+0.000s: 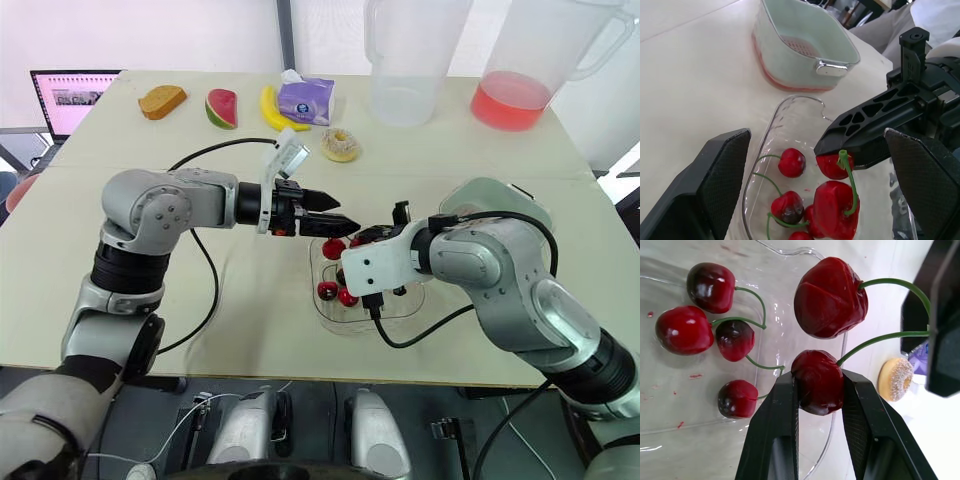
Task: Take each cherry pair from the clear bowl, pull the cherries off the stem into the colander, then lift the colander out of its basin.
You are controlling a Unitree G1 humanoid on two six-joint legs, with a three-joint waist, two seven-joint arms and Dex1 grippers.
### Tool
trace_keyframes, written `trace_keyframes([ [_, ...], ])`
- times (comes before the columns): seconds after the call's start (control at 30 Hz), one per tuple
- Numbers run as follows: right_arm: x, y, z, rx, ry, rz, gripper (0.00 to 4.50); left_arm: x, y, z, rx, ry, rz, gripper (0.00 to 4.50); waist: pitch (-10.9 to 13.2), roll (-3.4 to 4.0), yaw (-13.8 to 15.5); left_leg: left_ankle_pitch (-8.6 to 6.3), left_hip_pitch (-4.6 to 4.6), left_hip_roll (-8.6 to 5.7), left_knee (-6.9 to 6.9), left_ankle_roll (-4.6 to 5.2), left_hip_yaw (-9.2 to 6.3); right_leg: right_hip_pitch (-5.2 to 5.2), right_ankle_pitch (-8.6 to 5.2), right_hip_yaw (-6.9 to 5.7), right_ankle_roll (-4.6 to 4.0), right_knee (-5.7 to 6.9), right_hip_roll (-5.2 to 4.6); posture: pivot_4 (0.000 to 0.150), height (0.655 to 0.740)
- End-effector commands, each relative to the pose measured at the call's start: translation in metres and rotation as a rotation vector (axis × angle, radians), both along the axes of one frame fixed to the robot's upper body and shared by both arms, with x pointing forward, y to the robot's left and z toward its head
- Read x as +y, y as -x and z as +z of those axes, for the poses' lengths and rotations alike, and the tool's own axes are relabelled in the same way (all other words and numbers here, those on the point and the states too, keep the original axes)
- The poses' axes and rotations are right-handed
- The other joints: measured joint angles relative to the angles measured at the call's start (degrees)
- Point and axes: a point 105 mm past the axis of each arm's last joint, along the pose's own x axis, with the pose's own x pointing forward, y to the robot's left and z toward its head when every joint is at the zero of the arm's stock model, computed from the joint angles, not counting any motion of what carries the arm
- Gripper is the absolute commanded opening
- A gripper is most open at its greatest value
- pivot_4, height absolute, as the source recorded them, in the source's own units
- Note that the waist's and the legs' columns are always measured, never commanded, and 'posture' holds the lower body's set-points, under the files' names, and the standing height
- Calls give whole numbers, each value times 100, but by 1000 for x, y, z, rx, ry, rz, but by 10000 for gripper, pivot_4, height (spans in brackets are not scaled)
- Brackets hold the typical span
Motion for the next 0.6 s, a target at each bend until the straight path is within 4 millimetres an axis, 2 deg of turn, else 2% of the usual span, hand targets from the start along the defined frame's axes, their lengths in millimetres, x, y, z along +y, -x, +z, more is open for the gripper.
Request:
trace_keyframes([
  [0.03, 3, 0, 11, -49, -1, 17, 7721, -3, 4, 6, -17, 15, -15, 31713, 0, 0, 0, 0, 0, 0, 0, 0, 0, 0, 0, 0, 0, 0, 0, 1500, 7400],
  [0.23, 4, -1, 12, -50, -5, 18, 7721, -4, 5, 5, 2, 20, -21, 432, 0, 0, -1, 0, 0, 0, 1, 0, 0, 0, 0, 0, 0, 2, 0, 1500, 7400],
  [0.6, 6, -2, 15, -48, -47, 0, 7721, -4, 9, 6, 13, 29, -39, 432, 0, 0, 0, 0, 0, 0, 2, 0, 0, 0, 0, 0, 0, 3, 0, 1500, 7400],
])
